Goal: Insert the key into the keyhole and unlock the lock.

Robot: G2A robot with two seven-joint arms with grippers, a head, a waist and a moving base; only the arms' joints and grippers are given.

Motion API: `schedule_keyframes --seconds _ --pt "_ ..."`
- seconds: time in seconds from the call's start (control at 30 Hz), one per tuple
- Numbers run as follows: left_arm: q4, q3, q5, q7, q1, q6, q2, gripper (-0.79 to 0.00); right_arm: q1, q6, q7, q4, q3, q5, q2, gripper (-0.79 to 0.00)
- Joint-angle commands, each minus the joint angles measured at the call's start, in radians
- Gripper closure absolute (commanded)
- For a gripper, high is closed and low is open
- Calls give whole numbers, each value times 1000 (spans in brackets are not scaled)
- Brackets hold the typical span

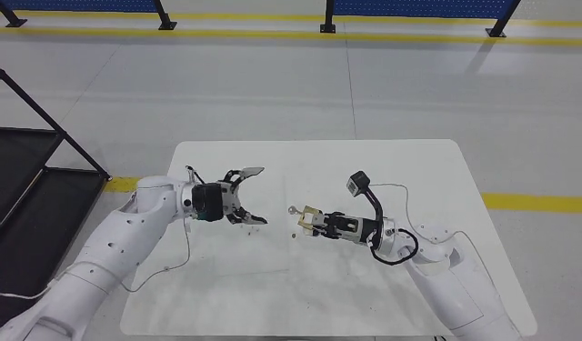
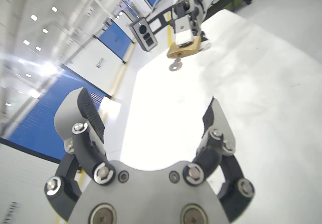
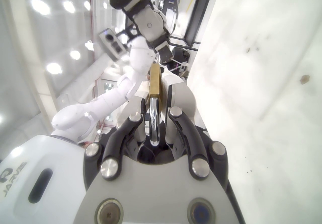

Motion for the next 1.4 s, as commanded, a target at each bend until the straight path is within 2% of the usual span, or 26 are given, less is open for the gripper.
schedule_keyframes --seconds 0.0,0.1,0.2,0.27,0.7,0.8,0.9,1.0,1.13,1.23,1.37 --pt "-17 31 -94 -139 -3 -140 4 -785 0 0 0 0 0 0 0 0" --pt "1 58 -286 -278 -25 -274 6 -785 0 0 0 0 0 0 0 0" --pt "50 122 -466 -284 -40 -274 7 -785 0 0 0 0 0 0 0 0" --pt "61 167 -555 -343 -57 -274 10 -785 0 0 0 0 0 0 0 0" --pt "61 167 -555 -343 -57 -274 10 -785 0 0 0 0 0 0 0 0" --pt "58 184 -681 -387 -46 -274 12 -785 0 0 0 0 0 0 0 0" --pt "41 267 -914 -533 -75 -274 29 -785 0 0 0 0 0 0 0 0" --pt "15 351 -1216 -733 -137 -274 56 -785 0 0 0 0 0 0 0 0" --pt "-3 449 -1649 -1152 -246 -274 98 -785 0 0 0 0 0 0 0 0" --pt "15 480 -1975 -1469 -325 -274 123 -785 0 0 0 0 0 0 0 0" --pt "58 519 -2359 -1853 -402 -272 137 -785 0 0 0 0 0 0 0 0"
